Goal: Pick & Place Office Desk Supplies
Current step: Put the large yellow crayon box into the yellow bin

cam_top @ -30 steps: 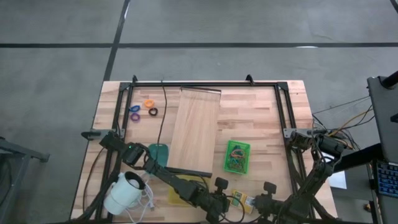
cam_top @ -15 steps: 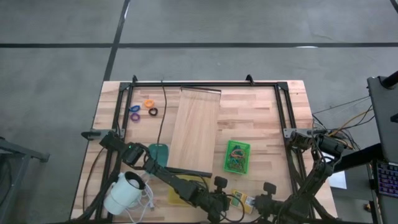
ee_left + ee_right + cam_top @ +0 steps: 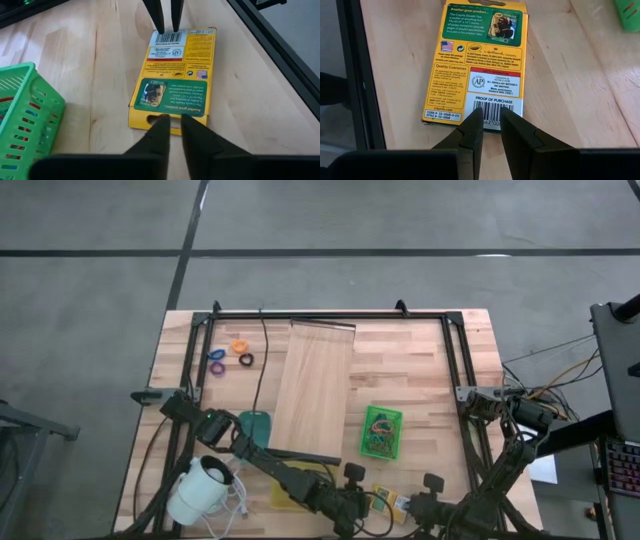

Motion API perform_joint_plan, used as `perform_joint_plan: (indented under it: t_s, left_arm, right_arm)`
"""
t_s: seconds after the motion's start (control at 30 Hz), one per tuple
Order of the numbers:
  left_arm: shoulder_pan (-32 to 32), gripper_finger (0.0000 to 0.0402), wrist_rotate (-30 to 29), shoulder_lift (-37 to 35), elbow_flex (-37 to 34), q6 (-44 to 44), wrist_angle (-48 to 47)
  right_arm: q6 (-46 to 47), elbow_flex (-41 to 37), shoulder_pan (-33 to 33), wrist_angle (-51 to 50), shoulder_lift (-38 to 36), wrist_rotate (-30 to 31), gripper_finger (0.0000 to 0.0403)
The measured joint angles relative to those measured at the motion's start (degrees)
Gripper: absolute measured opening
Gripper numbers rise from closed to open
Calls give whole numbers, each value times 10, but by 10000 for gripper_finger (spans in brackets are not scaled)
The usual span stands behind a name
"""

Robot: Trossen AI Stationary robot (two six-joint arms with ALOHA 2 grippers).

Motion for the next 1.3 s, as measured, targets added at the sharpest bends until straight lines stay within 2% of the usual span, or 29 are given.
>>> perform_joint_plan:
  t_s: [0.3,0.6,0.8,0.93,1.3]
  left_arm:
    - [0,158,31,0,0,-1,0]
    - [-1,210,48,0,0,86,2]
    - [-1,218,59,0,-30,172,59]
    - [-1,214,59,0,-57,184,106]
    - [-1,198,59,0,-63,247,110]
  right_arm:
    - [0,0,0,2,-1,0,63]
    - [0,0,0,4,-1,0,63]
    - [0,0,0,4,-1,-2,63]
    - [0,0,0,8,-1,-3,63]
    - [0,0,0,16,-1,-5,63]
